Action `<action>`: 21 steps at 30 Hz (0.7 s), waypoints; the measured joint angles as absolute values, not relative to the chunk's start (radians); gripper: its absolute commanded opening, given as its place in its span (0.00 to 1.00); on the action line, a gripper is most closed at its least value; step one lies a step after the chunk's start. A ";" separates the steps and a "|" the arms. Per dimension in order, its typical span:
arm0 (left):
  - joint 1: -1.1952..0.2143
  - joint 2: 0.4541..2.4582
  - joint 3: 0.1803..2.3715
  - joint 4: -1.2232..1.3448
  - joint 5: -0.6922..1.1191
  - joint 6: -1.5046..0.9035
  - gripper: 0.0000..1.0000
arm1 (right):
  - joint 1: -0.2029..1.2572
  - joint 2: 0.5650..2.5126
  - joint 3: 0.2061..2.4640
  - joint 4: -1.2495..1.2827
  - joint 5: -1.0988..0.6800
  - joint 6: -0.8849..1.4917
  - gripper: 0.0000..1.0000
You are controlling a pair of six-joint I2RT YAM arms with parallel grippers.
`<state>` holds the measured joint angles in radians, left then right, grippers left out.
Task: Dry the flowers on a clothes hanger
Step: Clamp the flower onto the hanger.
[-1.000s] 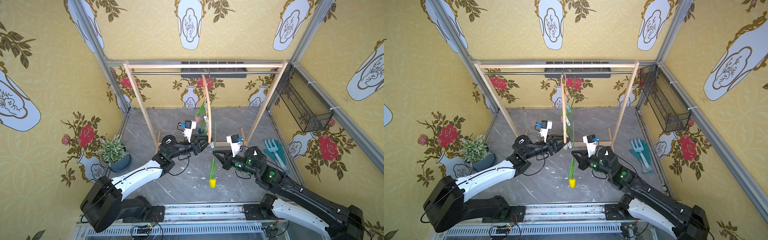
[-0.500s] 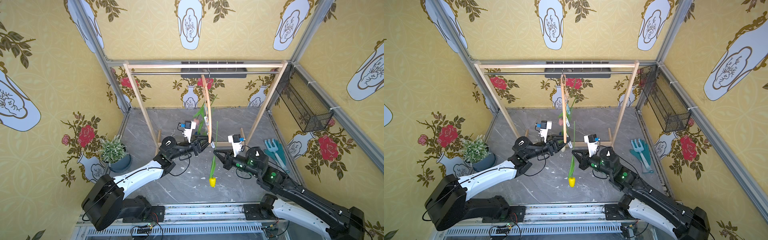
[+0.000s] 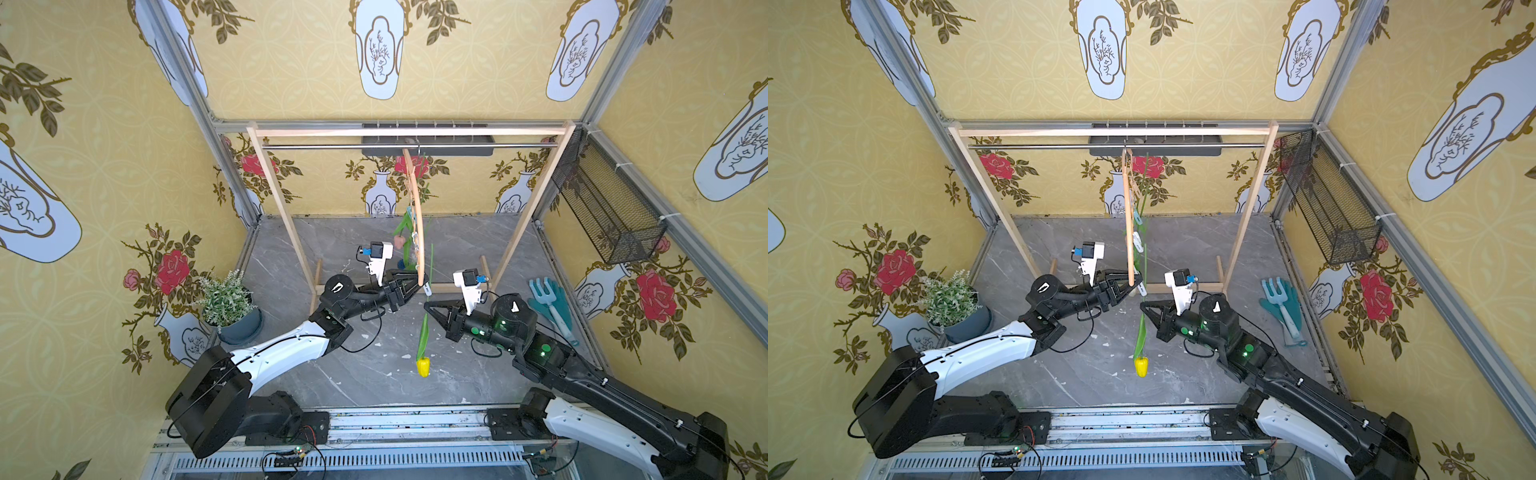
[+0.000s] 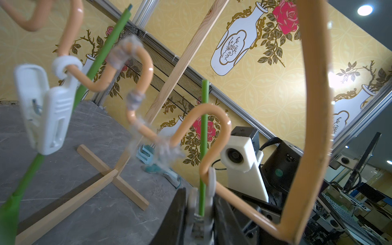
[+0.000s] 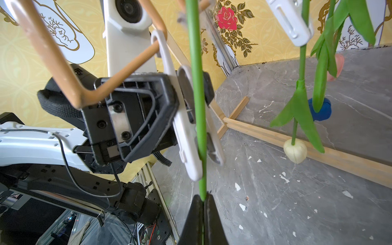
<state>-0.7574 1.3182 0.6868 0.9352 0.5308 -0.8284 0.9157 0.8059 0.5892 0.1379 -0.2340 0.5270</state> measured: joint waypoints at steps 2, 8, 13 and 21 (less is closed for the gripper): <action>-0.759 1.320 0.687 0.939 0.530 -0.831 0.03 | 0.916 0.806 0.590 0.138 -0.233 0.527 0.00; -0.763 1.325 0.687 0.955 0.529 -0.831 0.02 | 0.916 0.812 0.625 0.119 -0.211 0.517 0.00; -0.766 1.333 0.687 0.974 0.524 -0.831 0.02 | 0.916 0.833 0.657 0.097 -0.204 0.498 0.00; -0.770 1.341 0.687 0.987 0.516 -0.831 0.01 | 0.915 0.849 0.666 0.096 -0.203 0.492 0.00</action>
<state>-0.7696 1.3407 0.6868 0.9874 0.5163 -0.8314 0.9150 0.8494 0.6662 0.0963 -0.2031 0.4923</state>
